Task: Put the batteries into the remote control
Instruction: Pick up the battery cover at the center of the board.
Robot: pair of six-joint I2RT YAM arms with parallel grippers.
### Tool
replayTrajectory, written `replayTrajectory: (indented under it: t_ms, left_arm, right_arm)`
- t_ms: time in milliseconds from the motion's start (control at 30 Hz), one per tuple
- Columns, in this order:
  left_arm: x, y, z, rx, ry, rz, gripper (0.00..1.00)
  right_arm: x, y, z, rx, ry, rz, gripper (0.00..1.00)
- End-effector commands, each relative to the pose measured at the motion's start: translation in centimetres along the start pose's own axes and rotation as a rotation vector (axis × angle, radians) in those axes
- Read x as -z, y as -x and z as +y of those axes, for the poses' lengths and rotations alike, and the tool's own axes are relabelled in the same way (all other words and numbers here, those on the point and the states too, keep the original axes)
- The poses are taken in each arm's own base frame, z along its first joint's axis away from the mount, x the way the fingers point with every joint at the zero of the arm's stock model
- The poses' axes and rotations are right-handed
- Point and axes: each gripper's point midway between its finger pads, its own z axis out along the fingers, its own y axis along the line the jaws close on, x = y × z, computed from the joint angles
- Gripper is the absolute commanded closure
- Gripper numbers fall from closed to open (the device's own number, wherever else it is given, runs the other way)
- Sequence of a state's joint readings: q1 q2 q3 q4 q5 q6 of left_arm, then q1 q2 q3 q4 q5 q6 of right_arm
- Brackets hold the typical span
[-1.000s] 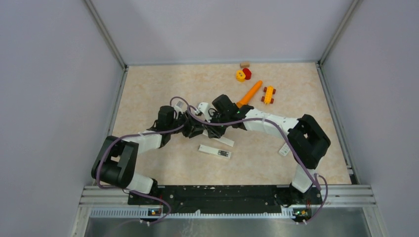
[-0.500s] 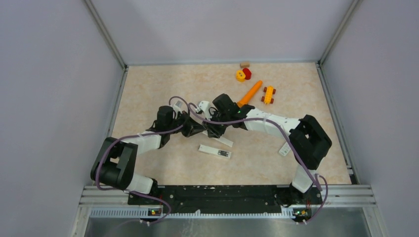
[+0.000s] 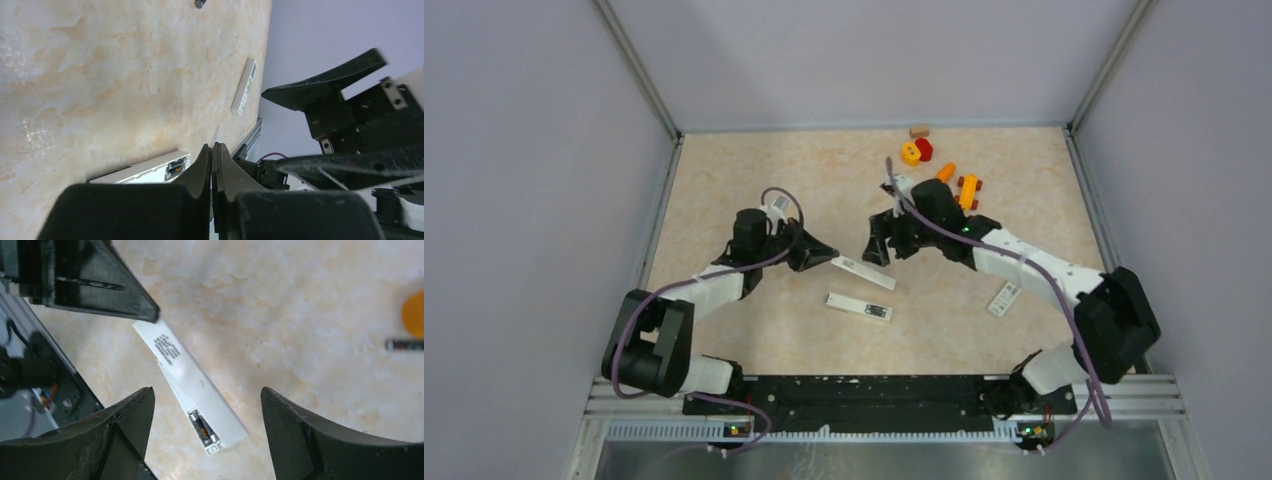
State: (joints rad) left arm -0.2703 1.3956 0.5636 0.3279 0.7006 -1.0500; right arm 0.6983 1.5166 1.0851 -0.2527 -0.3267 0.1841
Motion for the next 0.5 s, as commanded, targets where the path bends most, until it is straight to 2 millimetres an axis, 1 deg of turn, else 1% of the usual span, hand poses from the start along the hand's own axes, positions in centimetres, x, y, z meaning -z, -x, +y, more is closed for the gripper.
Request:
replayTrajectory:
  t_ms: [0,67,100,133,200,300,467]
  left_arm:
    - [2.0,1.9,-4.4,-0.069,-0.121,-0.041,1.0]
    - [2.8,2.4,-5.2,-0.068,-0.146,-0.053,1.0]
    - [3.2,2.5,-5.5,-0.068,-0.158,-0.057,1.0]
    - [3.7,2.7,-5.9,-0.068,-0.168,-0.065,1.0]
    - [4.6,2.9,-6.6,-0.074,-0.19,-0.078,1.0]
    - [5.7,3.0,-7.4,-0.076,-0.214,-0.086,1.0]
    - [7.1,3.1,-9.0,-0.077,-0.262,-0.099,1.0]
  right_arm:
    - [3.7,1.8,-1.0,-0.431,-0.077,-0.201,0.21]
    - [4.8,1.5,-0.8,-0.545,-0.067,-0.268,0.22]
    - [5.6,1.6,-0.5,-0.592,-0.047,-0.316,0.21]
    - [5.9,1.5,-0.4,-0.638,-0.033,-0.348,0.21]
    - [6.9,1.6,0.2,-0.706,0.02,-0.411,0.21]
    - [7.7,1.8,1.2,-0.769,0.1,-0.455,0.22]
    - [8.7,3.1,3.2,-0.806,0.253,-0.509,0.22]
